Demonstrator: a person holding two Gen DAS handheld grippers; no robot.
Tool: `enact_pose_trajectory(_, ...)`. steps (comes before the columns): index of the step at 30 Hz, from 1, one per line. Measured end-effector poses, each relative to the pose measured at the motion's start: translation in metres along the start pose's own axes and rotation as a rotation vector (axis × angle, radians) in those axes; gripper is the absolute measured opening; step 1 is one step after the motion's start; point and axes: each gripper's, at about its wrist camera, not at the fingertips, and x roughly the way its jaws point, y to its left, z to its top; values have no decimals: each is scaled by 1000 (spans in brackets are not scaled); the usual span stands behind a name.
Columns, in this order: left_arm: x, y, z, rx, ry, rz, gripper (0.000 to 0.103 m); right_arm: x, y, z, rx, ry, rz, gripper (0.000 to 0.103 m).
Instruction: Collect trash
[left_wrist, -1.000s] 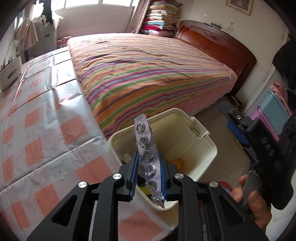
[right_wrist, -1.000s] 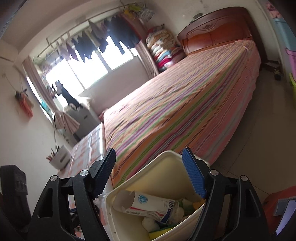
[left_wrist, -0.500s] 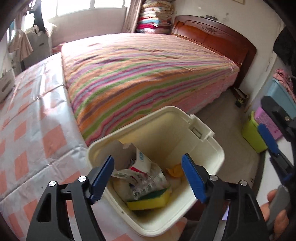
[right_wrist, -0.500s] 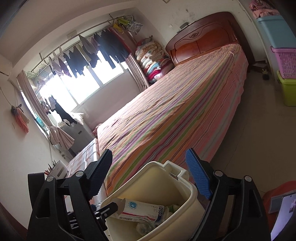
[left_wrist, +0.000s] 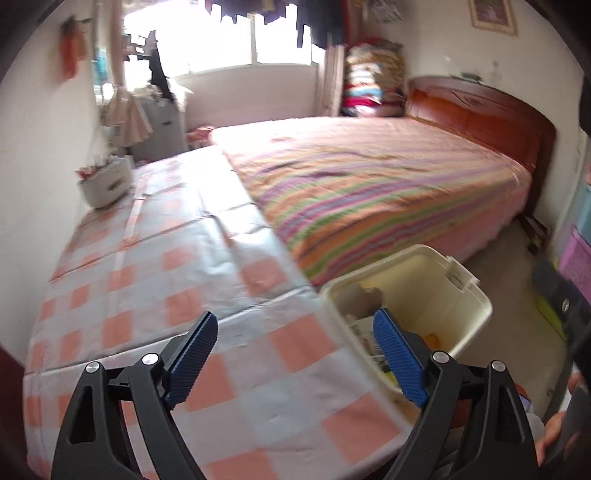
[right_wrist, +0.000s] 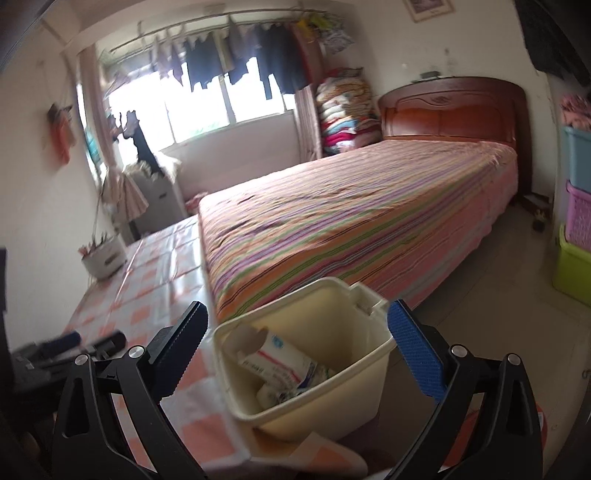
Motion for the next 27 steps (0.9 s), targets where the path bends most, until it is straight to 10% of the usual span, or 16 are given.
enact_pose_trajectory(11, -67, 61, -32, -65, -56, 127, 85, -11, 83, -22, -139, 52, 97, 96)
enact_pose_trajectory(27, -78, 78, -44, -60, -59, 223, 87, -28, 41, -17, -161, 59, 123, 96)
